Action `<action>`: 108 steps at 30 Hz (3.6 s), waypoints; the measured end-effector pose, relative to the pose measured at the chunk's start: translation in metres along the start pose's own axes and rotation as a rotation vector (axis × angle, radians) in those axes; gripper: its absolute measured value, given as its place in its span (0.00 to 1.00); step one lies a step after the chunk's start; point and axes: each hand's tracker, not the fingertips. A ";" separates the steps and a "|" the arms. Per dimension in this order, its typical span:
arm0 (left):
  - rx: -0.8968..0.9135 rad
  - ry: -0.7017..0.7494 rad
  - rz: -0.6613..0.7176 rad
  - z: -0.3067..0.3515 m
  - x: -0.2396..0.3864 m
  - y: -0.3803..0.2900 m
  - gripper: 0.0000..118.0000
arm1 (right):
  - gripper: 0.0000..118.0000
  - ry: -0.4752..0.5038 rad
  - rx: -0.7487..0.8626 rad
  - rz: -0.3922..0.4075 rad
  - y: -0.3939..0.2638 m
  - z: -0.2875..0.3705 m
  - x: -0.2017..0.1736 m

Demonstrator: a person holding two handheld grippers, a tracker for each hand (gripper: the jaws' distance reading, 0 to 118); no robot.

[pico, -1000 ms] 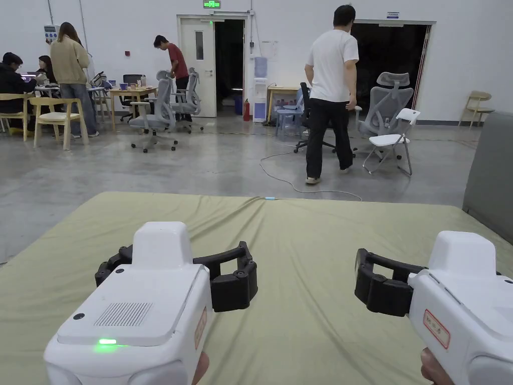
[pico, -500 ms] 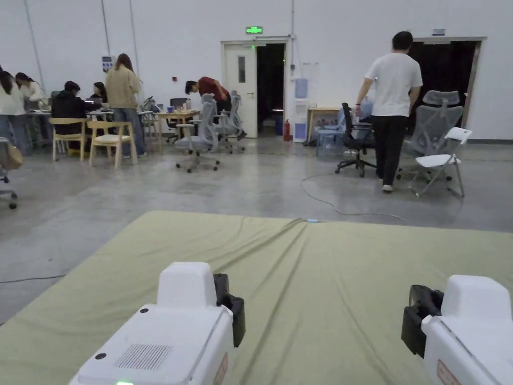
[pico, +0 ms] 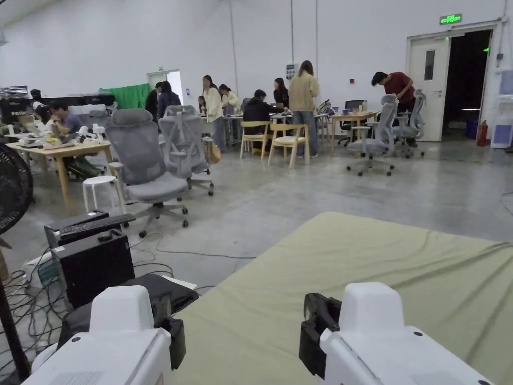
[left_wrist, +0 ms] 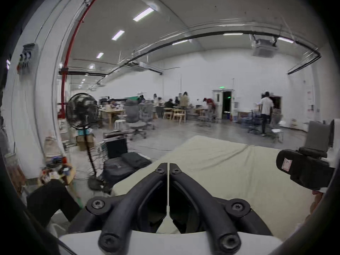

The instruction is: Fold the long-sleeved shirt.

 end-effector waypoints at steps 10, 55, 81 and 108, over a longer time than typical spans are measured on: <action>-0.296 -0.206 0.116 -0.090 0.019 -0.092 0.99 | 0.03 -0.076 -0.069 0.072 -0.031 0.010 0.055; -0.971 -0.942 -0.451 -0.022 0.610 -0.274 0.15 | 0.03 -0.812 -0.068 -0.237 -0.122 0.377 0.213; -0.766 -0.730 -0.188 -0.065 0.371 -0.225 0.07 | 0.03 -0.706 -0.208 -0.377 -0.184 0.314 0.238; -0.657 -0.837 -0.326 -0.190 0.524 -0.225 0.05 | 0.97 -0.876 -0.433 -0.771 -0.258 0.282 0.467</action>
